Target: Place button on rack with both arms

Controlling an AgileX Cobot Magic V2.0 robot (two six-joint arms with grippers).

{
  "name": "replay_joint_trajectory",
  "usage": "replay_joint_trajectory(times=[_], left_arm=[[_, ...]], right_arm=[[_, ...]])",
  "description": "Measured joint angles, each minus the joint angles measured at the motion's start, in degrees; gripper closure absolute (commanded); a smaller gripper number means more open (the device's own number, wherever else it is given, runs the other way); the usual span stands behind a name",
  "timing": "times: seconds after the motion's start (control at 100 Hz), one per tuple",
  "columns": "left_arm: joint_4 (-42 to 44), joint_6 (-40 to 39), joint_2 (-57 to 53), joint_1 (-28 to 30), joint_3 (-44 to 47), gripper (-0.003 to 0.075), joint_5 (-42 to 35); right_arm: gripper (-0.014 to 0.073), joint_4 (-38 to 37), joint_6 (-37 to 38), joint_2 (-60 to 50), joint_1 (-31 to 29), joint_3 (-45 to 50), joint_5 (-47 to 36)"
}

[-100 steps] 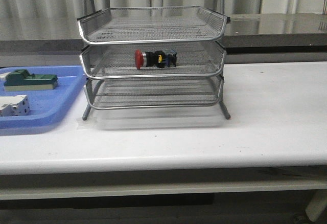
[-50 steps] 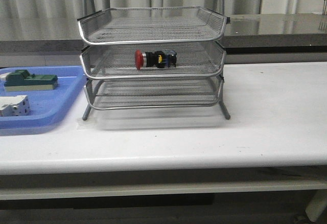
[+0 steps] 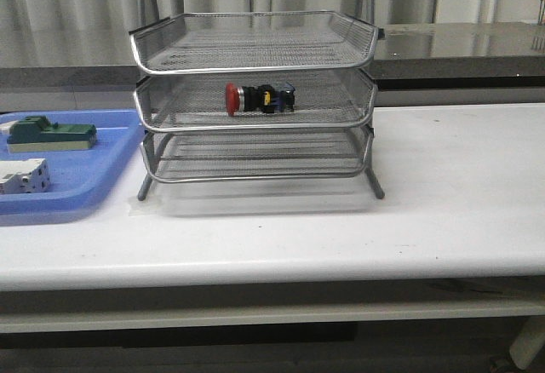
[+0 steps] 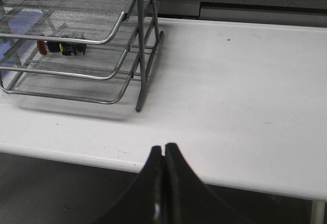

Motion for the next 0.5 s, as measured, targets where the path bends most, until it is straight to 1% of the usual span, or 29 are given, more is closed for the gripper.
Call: replay_joint_trajectory(times=[0.5], left_arm=[[0.0, 0.0, 0.0, 0.0, 0.0, 0.0716, 0.0]], right_arm=[[0.066, -0.92, 0.0, 0.0, 0.0, 0.1, 0.13]])
